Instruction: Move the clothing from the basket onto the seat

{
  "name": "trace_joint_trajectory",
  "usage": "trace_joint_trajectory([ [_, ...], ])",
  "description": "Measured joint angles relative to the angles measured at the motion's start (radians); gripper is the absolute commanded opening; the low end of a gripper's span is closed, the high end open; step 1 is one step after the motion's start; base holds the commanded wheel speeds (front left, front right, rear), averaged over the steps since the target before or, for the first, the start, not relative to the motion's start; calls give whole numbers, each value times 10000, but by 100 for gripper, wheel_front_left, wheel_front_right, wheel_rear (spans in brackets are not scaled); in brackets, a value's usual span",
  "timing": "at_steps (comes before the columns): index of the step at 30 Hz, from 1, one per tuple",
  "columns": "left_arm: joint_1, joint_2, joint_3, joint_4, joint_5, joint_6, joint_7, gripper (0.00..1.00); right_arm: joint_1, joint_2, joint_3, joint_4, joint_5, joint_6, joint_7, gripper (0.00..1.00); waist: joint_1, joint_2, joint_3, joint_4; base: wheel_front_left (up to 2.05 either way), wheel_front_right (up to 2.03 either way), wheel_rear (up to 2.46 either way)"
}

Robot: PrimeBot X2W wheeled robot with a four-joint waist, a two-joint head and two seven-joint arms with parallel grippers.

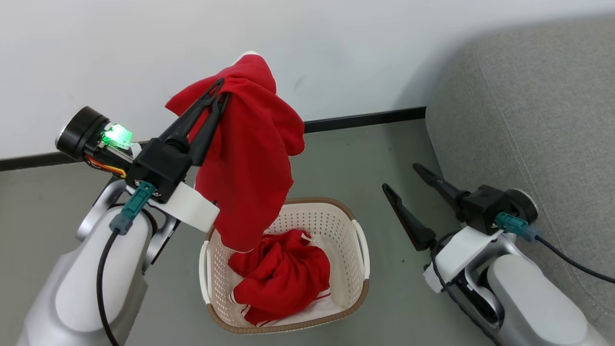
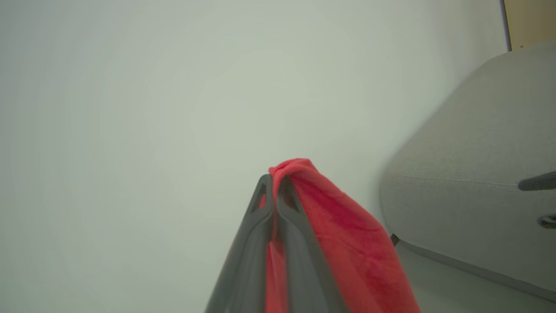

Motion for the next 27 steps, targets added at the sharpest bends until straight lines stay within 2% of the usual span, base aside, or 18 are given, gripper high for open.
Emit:
trace_joint_trajectory([
  [14,-27,-433,-894,-665,-313,-309,842,0,383,151,1969,420,2784,-2,0,100,0,0,-1226,660,0,0,0],
  [19,-97,-529,-1189,-986,-537,-316,1016,0,471,144,1916,456,3501,-2,0,100,0,0,-1536,889,0,0,0],
  [23,-105,-679,-1461,-1241,-631,-395,1200,0,467,-182,1948,709,3695,-2,0,100,0,0,-1739,1067,0,0,0],
  [27,-106,-729,-1609,-1352,-719,-399,1333,0,423,-263,2305,711,4086,-2,2,100,0,0,-1866,1200,0,0,0],
])
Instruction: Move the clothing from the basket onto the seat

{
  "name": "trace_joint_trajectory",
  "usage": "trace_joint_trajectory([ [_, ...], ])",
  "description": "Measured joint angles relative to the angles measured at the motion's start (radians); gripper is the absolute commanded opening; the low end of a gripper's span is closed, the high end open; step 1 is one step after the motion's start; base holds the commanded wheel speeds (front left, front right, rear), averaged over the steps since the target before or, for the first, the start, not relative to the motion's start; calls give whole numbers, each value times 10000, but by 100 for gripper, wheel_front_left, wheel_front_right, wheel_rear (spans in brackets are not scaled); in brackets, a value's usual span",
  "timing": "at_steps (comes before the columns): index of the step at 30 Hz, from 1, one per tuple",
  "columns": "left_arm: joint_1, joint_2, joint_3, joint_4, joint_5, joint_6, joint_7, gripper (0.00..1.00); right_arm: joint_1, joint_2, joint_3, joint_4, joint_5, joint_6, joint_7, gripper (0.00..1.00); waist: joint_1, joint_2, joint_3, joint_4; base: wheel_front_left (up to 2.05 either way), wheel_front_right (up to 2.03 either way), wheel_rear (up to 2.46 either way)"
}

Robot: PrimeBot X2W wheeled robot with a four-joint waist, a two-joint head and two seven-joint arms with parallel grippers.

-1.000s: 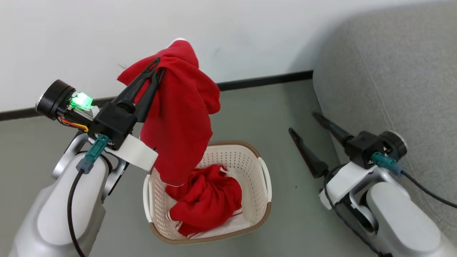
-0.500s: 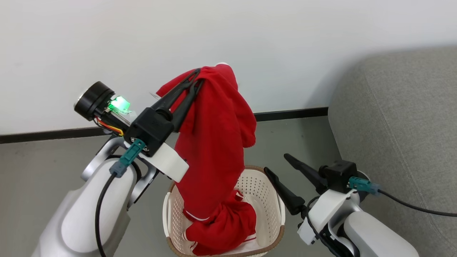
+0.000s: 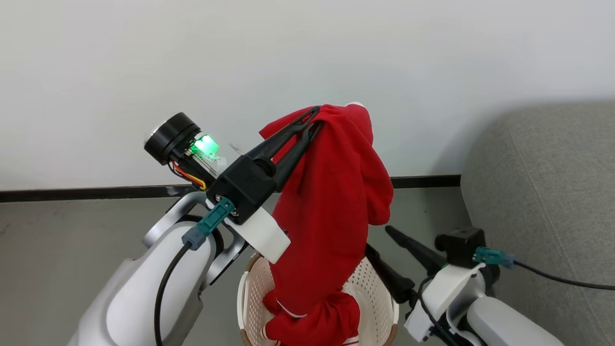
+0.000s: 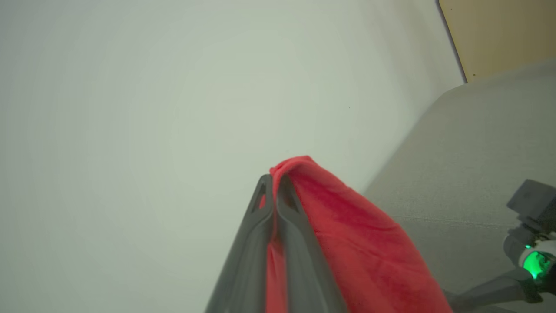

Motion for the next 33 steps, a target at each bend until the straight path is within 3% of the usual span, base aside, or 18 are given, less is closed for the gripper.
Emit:
trace_joint_trajectory([
  [7,-1,-15,-224,-153,-167,-4,290,0,-58,33,924,-267,989,0,0,100,0,0,-219,305,0,0,0],
  [23,20,157,-167,-272,-518,-48,732,0,-591,-855,1001,-1313,1755,0,0,100,-1,0,-346,674,0,0,0],
  [28,33,161,-161,-362,-593,-48,750,0,-593,-663,857,-1703,2313,0,0,100,0,0,-324,680,0,0,0],
  [33,36,150,-180,-453,-598,-48,752,0,-597,-173,98,-1958,3118,0,-2,100,0,0,-308,745,0,0,0],
])
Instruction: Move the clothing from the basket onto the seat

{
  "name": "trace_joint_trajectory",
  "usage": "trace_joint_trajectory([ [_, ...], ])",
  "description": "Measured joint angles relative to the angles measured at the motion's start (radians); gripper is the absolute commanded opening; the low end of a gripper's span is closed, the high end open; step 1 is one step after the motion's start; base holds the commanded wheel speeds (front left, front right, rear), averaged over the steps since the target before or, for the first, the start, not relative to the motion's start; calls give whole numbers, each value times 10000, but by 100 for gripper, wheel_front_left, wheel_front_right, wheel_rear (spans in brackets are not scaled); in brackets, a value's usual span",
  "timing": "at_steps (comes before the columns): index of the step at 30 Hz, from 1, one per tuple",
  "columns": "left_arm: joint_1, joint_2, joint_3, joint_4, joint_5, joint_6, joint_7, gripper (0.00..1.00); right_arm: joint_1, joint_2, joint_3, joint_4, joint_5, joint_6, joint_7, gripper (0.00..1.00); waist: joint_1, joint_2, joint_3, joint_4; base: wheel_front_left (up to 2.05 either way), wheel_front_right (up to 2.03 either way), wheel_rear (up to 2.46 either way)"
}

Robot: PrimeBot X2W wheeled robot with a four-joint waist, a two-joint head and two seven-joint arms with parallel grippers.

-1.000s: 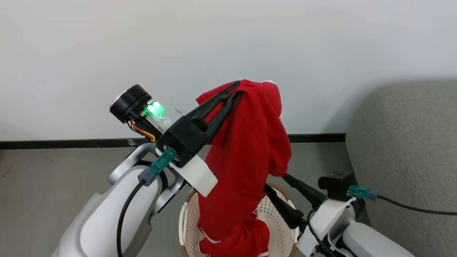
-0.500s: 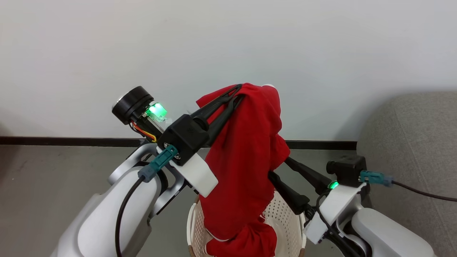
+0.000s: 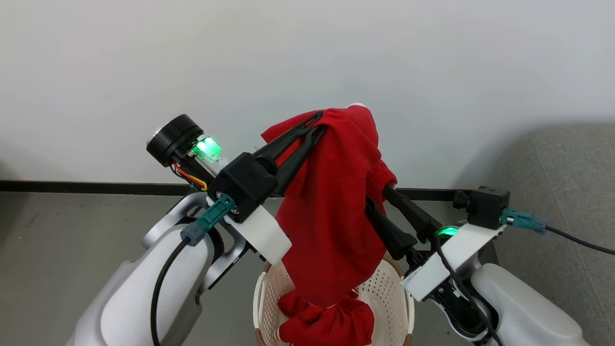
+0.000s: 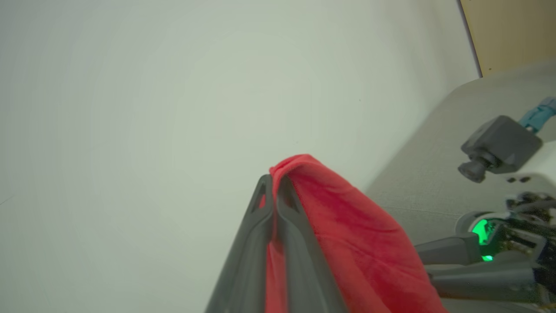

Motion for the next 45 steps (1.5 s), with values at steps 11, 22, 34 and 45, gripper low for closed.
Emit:
trace_joint_trajectory([
  [11,37,-35,-63,-52,-36,0,31,0,44,255,-192,301,581,0,2,0,0,0,-37,179,0,0,0],
  [22,903,128,418,523,-525,253,69,0,165,-123,-763,75,391,0,2,0,0,0,-103,80,0,0,0],
  [34,2088,77,654,1377,-1168,456,-347,42,248,-449,-2949,-1055,54,0,0,0,0,0,-148,-357,0,0,0],
  [45,2778,-339,399,1695,-1856,382,-811,100,248,-782,-4328,-1459,-497,0,0,0,0,0,-180,-994,0,0,0],
])
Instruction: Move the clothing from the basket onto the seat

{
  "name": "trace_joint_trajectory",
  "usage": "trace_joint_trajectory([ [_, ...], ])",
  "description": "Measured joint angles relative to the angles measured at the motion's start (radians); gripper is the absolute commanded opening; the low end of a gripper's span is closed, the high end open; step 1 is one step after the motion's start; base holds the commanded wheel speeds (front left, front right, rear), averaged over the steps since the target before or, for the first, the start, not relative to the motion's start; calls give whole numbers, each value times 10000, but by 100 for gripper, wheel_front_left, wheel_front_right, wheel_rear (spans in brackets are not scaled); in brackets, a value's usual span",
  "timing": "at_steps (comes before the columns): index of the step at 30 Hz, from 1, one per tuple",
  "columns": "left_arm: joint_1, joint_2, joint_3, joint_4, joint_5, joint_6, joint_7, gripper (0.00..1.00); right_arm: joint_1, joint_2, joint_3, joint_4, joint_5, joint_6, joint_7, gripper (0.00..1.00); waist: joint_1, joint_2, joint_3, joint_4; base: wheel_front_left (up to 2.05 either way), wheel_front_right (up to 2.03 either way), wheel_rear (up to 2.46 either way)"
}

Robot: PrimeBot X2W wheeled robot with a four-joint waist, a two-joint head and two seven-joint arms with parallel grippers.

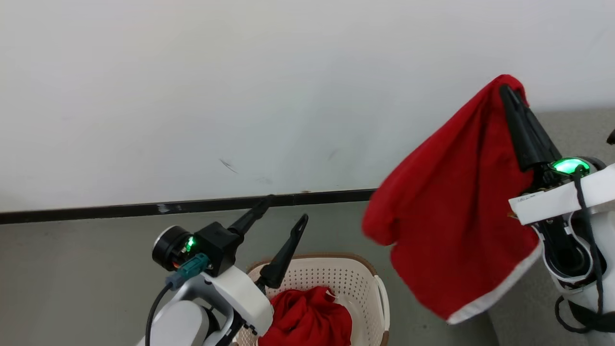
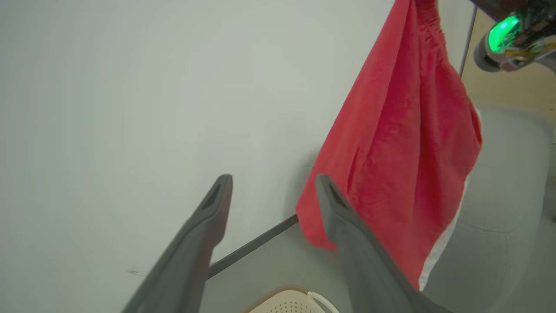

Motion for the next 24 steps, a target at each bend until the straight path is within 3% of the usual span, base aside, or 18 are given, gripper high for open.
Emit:
trace_joint_trajectory([
  [24,436,-311,-897,115,-130,-247,-708,100,1987,-545,-2000,-884,-614,0,0,0,0,0,0,-1578,0,0,0],
])
